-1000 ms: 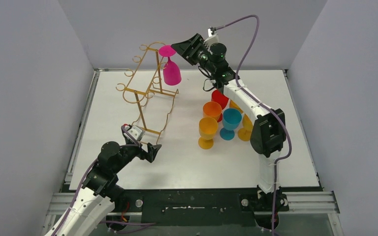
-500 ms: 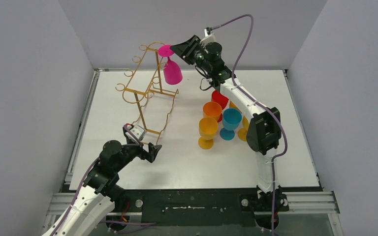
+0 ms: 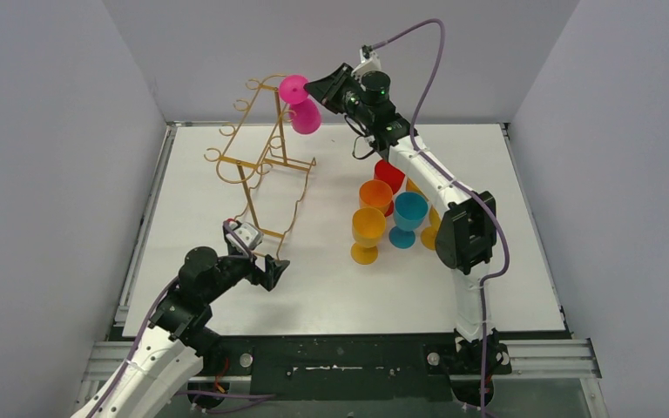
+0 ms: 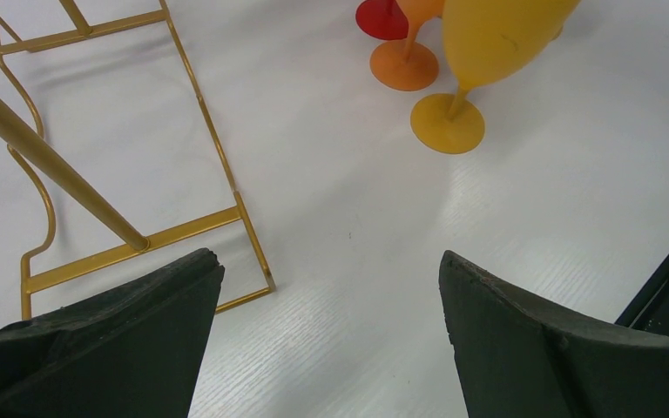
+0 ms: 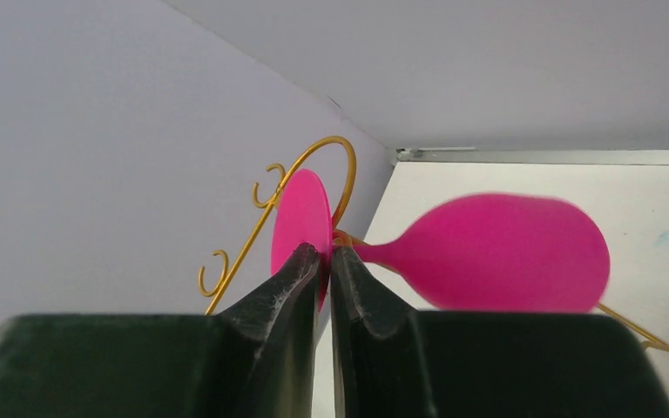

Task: Take the wine glass off the wine glass rack
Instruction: Pick up the wine glass from the wine rack.

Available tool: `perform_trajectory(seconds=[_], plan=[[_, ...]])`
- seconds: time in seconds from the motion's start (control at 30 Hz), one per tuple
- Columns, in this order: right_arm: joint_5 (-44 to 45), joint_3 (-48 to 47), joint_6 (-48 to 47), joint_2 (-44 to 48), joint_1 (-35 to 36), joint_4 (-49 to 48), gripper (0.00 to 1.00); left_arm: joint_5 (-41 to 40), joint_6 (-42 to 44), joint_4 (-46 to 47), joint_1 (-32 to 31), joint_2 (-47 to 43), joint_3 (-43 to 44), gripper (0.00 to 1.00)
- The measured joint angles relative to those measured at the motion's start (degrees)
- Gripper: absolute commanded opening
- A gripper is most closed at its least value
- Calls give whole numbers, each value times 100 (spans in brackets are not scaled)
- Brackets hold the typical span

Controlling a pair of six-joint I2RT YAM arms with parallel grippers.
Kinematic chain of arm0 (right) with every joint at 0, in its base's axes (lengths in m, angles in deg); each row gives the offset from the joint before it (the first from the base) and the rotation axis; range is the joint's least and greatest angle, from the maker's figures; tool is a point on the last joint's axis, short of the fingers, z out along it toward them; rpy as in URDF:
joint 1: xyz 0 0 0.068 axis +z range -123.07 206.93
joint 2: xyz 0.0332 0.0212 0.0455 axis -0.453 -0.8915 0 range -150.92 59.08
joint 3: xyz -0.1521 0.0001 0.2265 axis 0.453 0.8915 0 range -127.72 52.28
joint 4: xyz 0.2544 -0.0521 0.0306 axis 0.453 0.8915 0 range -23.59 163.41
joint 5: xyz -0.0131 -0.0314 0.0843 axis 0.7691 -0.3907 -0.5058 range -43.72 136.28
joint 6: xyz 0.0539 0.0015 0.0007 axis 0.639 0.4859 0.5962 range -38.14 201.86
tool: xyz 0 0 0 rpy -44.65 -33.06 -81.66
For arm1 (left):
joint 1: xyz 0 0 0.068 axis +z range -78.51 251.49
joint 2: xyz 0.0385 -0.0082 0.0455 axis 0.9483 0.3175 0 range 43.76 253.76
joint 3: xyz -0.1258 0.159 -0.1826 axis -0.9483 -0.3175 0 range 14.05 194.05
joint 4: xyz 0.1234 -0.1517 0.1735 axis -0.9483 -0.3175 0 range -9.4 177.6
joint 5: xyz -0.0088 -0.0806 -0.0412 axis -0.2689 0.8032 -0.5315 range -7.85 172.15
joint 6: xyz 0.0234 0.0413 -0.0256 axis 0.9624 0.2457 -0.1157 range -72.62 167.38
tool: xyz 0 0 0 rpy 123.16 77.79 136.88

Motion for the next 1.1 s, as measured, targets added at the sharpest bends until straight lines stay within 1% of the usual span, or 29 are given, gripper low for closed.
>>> perform_trajectory(seconds=[0.13, 0.37, 0.83, 1.1], plan=[[20, -2, 4, 0, 4, 7, 5, 28, -11, 15, 0, 48, 0, 93], [-98, -2, 332, 0, 4, -118, 0, 50, -61, 42, 0, 79, 0, 92], [-107, 365, 837, 136, -59, -343, 0, 109, -105, 68, 0, 116, 0, 92], [61, 507, 1182, 229, -83, -343, 0, 109, -105, 90, 0, 122, 0, 92]])
